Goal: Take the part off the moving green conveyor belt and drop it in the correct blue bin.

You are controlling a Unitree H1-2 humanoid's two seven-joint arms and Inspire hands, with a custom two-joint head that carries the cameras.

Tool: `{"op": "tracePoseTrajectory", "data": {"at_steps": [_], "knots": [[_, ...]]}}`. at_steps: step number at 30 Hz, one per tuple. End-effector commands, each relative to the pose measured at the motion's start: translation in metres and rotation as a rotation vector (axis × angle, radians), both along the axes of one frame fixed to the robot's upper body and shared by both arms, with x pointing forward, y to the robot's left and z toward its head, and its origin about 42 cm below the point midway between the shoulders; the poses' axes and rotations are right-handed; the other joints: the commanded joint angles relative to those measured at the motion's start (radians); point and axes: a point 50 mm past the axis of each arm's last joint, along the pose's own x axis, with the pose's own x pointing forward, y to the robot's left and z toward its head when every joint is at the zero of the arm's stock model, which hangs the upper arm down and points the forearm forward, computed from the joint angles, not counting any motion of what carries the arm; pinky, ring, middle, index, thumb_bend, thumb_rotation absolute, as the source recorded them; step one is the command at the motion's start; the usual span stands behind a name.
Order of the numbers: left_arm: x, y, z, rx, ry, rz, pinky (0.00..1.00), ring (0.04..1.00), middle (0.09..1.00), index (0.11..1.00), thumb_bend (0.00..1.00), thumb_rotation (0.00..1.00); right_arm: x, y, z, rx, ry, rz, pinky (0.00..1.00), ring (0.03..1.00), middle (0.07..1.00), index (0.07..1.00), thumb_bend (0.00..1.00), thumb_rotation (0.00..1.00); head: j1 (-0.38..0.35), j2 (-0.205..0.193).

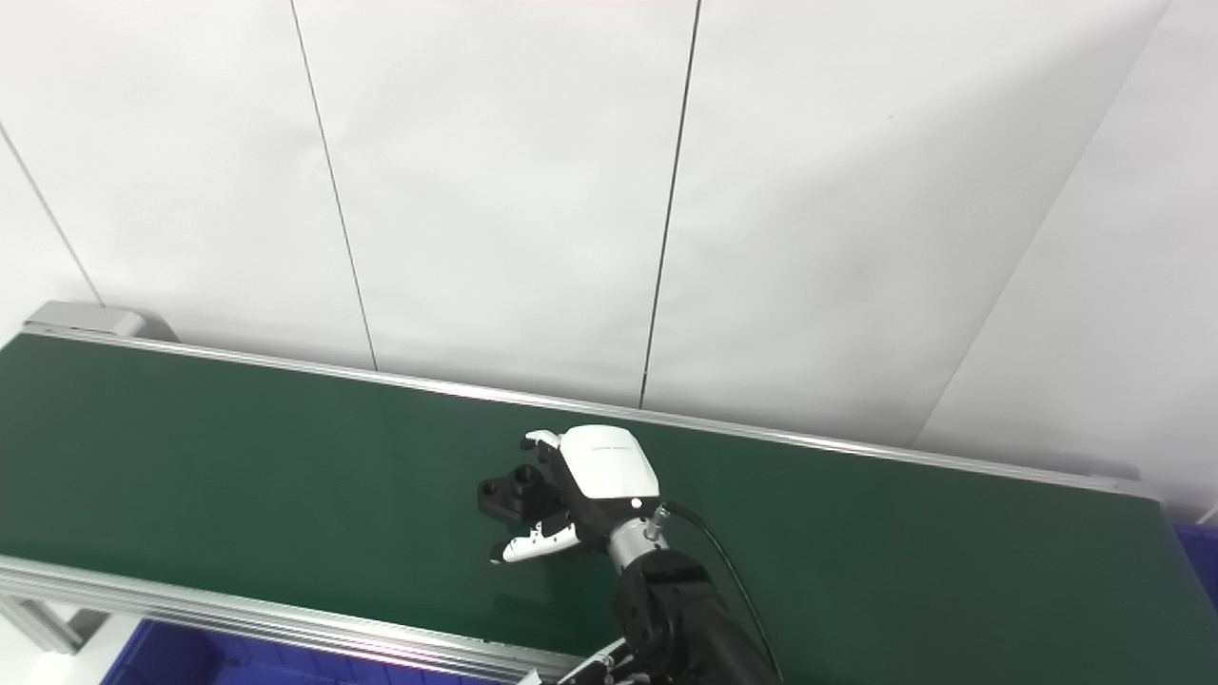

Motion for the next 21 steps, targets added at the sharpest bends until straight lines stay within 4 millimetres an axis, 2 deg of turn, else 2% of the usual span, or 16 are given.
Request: {"op": "tracePoseTrajectory", "data": {"at_steps": [1,6,9,10,11,12,13,14,15,16,17,18,20,21], "knots": [[-0.001,-0.016,0.011,-0.035,-0.028,-0.008,0.80,0.908,0.947,0.956,0.77,0.62,0.012,0.005,0.022,0.009,-0.072,0.011,0.52,0.667,0.763,0.810,0.87,0.51,0.001,-0.001],[-0.002,-0.017,0.012,-0.035,-0.040,-0.004,0.80,0.900,0.941,0.956,0.77,0.62,0.020,0.004,0.021,-0.042,-0.067,0.002,0.50,0.647,0.754,0.797,0.87,0.51,0.009,0.002],[-0.003,-0.017,0.012,-0.044,-0.053,0.002,0.80,0.899,0.938,0.952,0.76,0.62,0.025,0.003,0.018,-0.114,-0.050,-0.011,0.39,0.512,0.668,0.782,0.81,0.48,0.011,0.000],[-0.003,-0.017,0.012,-0.049,-0.056,0.003,0.80,0.900,0.938,0.952,0.76,0.62,0.026,0.003,0.017,-0.133,-0.044,-0.015,0.38,0.503,0.660,0.781,0.80,0.47,0.010,0.003],[-0.003,-0.017,0.012,-0.052,-0.058,0.003,0.79,0.895,0.934,0.949,0.76,0.62,0.027,0.003,0.016,-0.145,-0.040,-0.017,0.34,0.444,0.594,0.768,0.77,0.46,0.010,0.003],[-0.003,-0.017,0.013,-0.043,-0.065,0.003,0.79,0.894,0.933,0.947,0.75,0.62,0.028,0.002,0.014,-0.162,-0.034,-0.020,0.32,0.423,0.571,0.764,0.76,0.45,0.007,0.006],[-0.003,-0.017,0.013,-0.036,-0.070,0.003,0.79,0.888,0.929,0.947,0.77,0.64,0.029,0.001,0.013,-0.172,-0.030,-0.022,0.24,0.316,0.434,0.713,0.66,0.37,0.007,0.006],[-0.004,-0.016,0.013,-0.030,-0.075,0.003,0.79,0.887,0.927,0.947,0.77,0.65,0.030,0.001,0.012,-0.183,-0.026,-0.026,0.22,0.279,0.387,0.695,0.62,0.34,0.004,0.011],[-0.004,-0.016,0.014,-0.026,-0.078,0.004,0.79,0.885,0.925,0.946,0.77,0.65,0.030,0.001,0.011,-0.189,-0.023,-0.029,0.19,0.246,0.347,0.666,0.60,0.23,0.003,0.010],[-0.004,-0.015,0.014,-0.024,-0.080,0.003,0.79,0.884,0.925,0.945,0.77,0.65,0.030,0.002,0.011,-0.231,-0.008,-0.041,0.17,0.230,0.326,0.651,0.59,0.17,0.000,0.011],[-0.004,-0.015,0.014,-0.021,-0.081,0.003,0.79,0.884,0.924,0.943,0.77,0.65,0.031,0.003,0.010,-0.262,0.004,-0.052,0.13,0.194,0.286,0.558,0.54,0.14,0.000,0.011],[-0.004,-0.014,0.014,-0.024,-0.078,0.001,0.79,0.883,0.924,0.943,0.77,0.65,0.031,0.004,0.010,-0.307,0.038,-0.074,0.12,0.181,0.273,0.526,0.53,0.12,-0.006,0.011],[-0.004,-0.014,0.014,-0.026,-0.074,-0.001,0.78,0.882,0.924,0.944,0.77,0.65,0.031,0.005,0.011,-0.360,0.093,-0.105,0.14,0.220,0.429,0.498,0.53,0.03,-0.007,0.013],[-0.004,-0.013,0.014,-0.025,-0.073,-0.002,0.78,0.879,0.922,0.944,0.77,0.65,0.031,0.005,0.011,-0.370,0.112,-0.113,0.16,0.239,0.450,0.495,0.53,0.01,-0.007,0.012]]}}
